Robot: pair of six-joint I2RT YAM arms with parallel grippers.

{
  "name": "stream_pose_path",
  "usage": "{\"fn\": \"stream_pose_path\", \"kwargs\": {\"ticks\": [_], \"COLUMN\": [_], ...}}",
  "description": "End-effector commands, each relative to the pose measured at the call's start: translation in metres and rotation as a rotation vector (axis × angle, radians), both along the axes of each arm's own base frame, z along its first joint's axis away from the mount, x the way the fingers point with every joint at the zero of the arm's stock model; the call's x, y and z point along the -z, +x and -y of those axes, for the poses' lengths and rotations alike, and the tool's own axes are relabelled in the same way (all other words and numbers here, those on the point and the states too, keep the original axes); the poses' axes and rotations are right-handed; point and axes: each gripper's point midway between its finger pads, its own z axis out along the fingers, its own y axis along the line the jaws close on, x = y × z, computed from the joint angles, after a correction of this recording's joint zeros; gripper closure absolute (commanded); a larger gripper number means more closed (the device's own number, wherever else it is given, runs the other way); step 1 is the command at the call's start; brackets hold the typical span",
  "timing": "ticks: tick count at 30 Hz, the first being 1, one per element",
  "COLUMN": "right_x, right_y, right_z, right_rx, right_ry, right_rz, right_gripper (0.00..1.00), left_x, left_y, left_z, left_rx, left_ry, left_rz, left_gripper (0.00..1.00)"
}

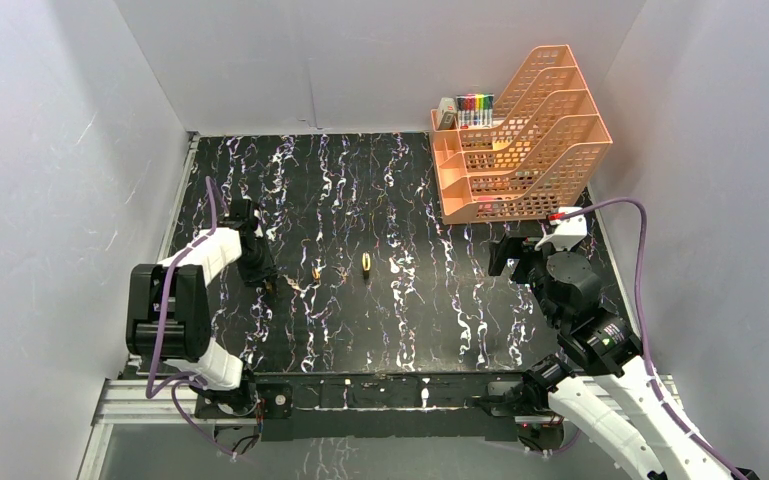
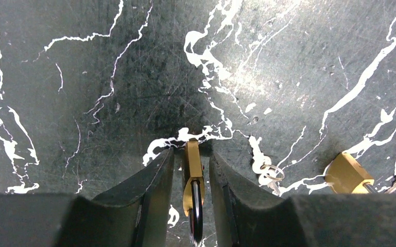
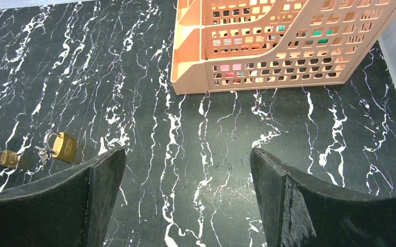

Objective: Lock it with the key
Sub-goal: Adjust the lock at the center of the board.

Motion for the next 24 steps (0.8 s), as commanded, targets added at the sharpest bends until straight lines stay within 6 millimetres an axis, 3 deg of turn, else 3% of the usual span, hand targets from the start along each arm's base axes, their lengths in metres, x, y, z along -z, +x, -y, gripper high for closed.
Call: {"fn": "stream_pose_path", "kwargs": {"ticks": [1,6,24], "right_x": [-0.010,-0.011,-0.011], "right_y": [0.005,0.005,0.005], "right_z": [-0.002,-0.003,-0.005], "right_rx": [-0.001,-0.006,-0.019], "right_ry": [0.020,0.021,0.021], "right_rz": [0.046,0.050,0.058], "right_gripper": [0.02,0.02,0.02], "left_x": [-0.004,-0.002,0.000], "left_y": [0.007,0.005,0.001], "left_z": [-0.003,0.001,0.024], "left_rx": [0.011,0.017,0.023], "left_ry": [0.007,-0.017,-0.104], "left_rz": [0.003,-0.006,-0.010], "left_gripper": [0.70,0.78,0.81]}}
